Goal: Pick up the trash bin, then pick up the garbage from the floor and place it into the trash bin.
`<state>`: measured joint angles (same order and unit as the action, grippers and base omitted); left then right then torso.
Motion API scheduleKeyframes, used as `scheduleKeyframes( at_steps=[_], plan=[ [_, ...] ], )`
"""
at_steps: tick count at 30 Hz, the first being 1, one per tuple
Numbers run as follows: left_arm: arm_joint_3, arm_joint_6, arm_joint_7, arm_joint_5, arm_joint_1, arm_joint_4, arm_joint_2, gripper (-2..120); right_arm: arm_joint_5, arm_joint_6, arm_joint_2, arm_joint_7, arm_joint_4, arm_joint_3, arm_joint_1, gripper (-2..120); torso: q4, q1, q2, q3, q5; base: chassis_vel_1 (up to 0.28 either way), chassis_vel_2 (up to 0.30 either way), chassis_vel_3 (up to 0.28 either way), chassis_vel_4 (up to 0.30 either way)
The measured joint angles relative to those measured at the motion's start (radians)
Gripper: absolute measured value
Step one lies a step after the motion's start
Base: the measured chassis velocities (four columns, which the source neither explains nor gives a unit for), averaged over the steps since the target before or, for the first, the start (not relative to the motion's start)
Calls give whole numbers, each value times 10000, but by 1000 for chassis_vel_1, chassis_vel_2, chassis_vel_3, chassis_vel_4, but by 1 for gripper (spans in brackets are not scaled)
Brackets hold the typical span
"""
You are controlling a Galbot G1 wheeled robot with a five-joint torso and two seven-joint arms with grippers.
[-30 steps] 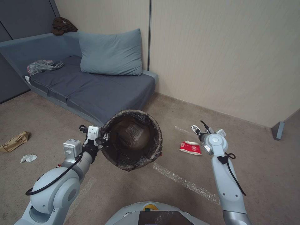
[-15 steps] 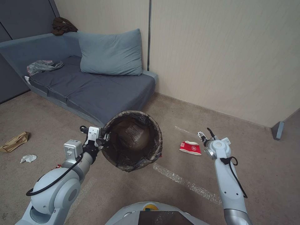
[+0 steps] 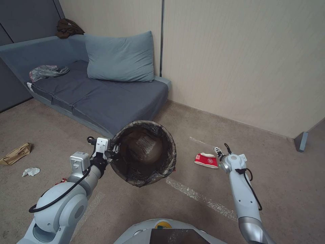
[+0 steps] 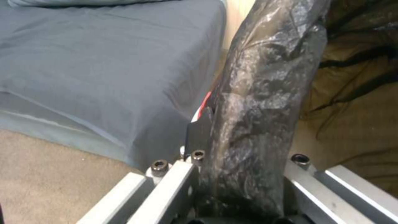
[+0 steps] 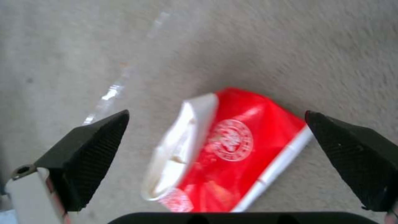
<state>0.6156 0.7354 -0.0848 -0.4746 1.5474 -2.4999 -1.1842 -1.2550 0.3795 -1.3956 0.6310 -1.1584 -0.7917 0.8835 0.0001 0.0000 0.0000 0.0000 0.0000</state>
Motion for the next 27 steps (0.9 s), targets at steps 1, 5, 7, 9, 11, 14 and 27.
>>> scheduleKeyframes(
  at_steps=[1, 5, 7, 9, 11, 14, 27],
  plan=[
    [0, 0, 10, 6, 6, 0, -2, 0, 55, -21, -46, -77, 273, -37, -3, 100, -1, 0, 0, 0, 0, 0, 0, 0, 0],
    [5, 0, 21, 23, 18, 0, -7, 0, 193, -59, -102, -226, 793, -139, -13, 100, -1, 0, 0, 0, -1, 0, 0, 0, 0],
    [6, 0, 23, 30, 23, 0, -10, 0, 244, -77, -105, -261, 942, -157, -25, 100, -2, 0, 0, 0, 0, 0, 0, 0, 0],
    [8, 0, 43, 48, 41, 1, -18, 0, 312, -112, -108, -372, 1232, -185, -59, 100, 2, 0, 1, -1, -15, 0, 0, 0, 0],
    [11, 0, 47, 51, 41, 8, -18, 0, 321, -117, -119, -400, 1261, -185, -41, 100, -3, 0, 1, -1, -14, 0, 0, 0, 0],
    [10, 0, 60, 81, 32, 48, -19, 0, 483, -131, -210, -450, 1250, -145, 57, 100, 0, 0, 1, -1, -8, 0, 0, 0, 0],
    [15, 0, 101, 114, 42, 57, -41, 0, 896, -146, -556, -431, 904, 17, 392, 100, -2, 0, 1, -1, -6, 0, 0, 0, 0]
  ],
)
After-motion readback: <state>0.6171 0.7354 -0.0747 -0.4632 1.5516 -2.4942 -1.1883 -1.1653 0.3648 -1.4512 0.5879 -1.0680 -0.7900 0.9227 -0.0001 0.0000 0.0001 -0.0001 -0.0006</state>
